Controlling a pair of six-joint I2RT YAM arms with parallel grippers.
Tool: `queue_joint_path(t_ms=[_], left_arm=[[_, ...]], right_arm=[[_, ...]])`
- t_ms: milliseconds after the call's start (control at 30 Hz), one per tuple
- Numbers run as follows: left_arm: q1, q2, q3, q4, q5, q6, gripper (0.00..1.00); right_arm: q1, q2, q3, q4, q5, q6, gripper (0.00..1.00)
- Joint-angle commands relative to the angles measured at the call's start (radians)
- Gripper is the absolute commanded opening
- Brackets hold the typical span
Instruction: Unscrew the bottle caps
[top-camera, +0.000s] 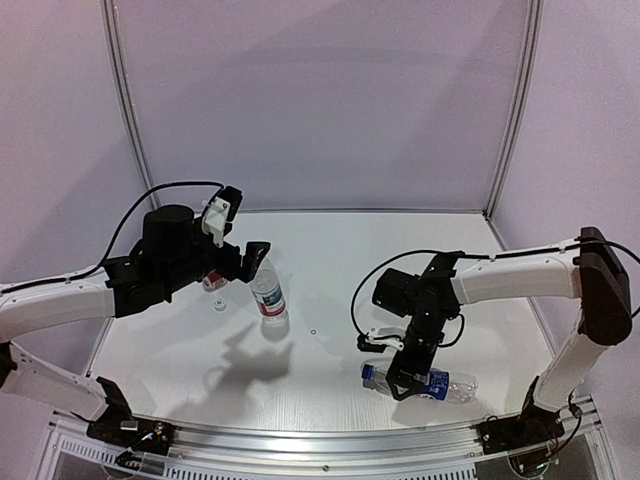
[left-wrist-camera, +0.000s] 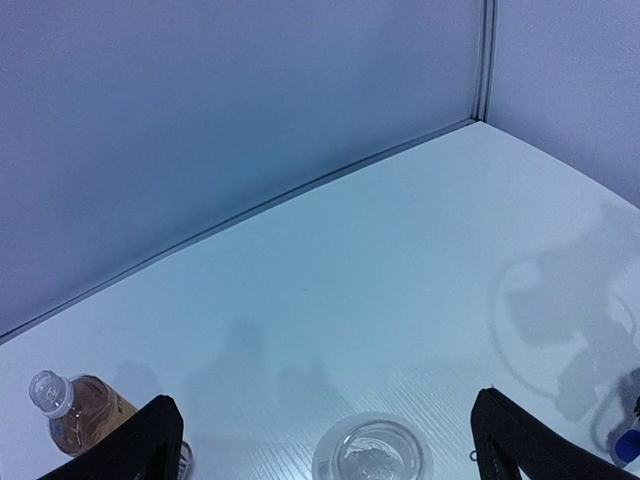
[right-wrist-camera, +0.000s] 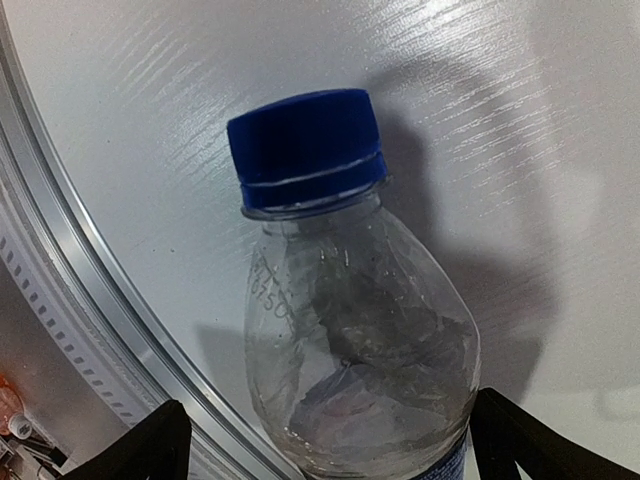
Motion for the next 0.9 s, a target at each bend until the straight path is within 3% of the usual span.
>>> queue_joint_path(t_ms=[0,867], left_arm=[[-0.007,-0.018,0.02,-0.038,0.028,0.008,0.99],[-0.007,-0.05,0.076,-0.09,0.054,-0.023,0.99]], right_arm=[[-0.007,-0.039,-0.024,0.022,0.01,-0.024,0.99],[-0.039,0.017,-0.022,0.073,0.092,0.029,0.95]])
